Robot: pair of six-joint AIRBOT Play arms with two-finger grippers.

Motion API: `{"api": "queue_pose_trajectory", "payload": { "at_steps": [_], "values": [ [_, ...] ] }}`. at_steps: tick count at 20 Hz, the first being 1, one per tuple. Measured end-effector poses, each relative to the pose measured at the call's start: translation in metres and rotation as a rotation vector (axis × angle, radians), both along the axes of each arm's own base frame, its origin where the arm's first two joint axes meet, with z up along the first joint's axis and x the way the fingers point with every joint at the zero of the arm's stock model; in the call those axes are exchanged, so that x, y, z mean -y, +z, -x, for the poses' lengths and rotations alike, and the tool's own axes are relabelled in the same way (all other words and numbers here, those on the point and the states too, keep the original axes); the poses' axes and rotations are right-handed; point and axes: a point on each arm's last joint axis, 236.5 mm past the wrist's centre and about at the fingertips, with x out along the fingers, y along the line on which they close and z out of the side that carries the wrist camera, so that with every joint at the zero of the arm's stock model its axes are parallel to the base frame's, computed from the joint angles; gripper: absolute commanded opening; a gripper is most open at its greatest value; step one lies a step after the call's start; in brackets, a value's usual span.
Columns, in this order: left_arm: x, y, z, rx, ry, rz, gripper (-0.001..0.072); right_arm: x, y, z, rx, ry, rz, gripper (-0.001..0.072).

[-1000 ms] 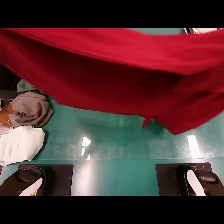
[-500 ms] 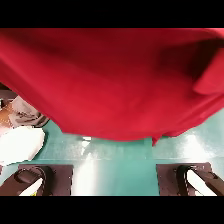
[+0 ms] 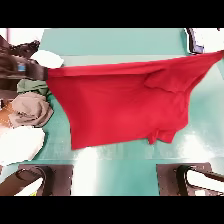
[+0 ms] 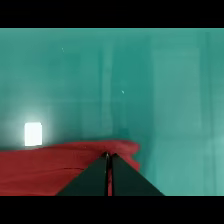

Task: Fold the shirts.

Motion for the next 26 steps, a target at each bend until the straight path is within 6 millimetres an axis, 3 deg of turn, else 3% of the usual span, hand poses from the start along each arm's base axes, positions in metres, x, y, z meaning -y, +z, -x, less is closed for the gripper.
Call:
{"api": "queue_pose_trajectory", "payload": {
  "at_steps": [4,7,14,19,26],
  "values": [
    [-0.017,-0.041,-0.049,0.004,0.072,0.02,0.0024,-0.014,-0.038,-0.048,0.04,0.042,0.008,0.0011],
    [-0.017,-0.062,-0.078,0.027,0.077,0.034,0.0025,-0.016,-0.064,-0.077,0.078,0.047,0.014,0.001],
    [-0.01,-0.087,-0.127,0.114,0.059,0.051,0.0025,-0.014,-0.116,-0.12,0.137,0.036,0.016,0.001],
    [-0.011,-0.12,-0.129,0.035,0.061,0.035,0.0024,-0.014,-0.152,-0.119,0.093,0.049,0.022,0.0011],
    [-0.022,-0.19,-0.085,-0.23,0.068,-0.036,0.0026,-0.019,-0.223,-0.081,-0.097,0.085,0.018,0.0015]
  ]
}}
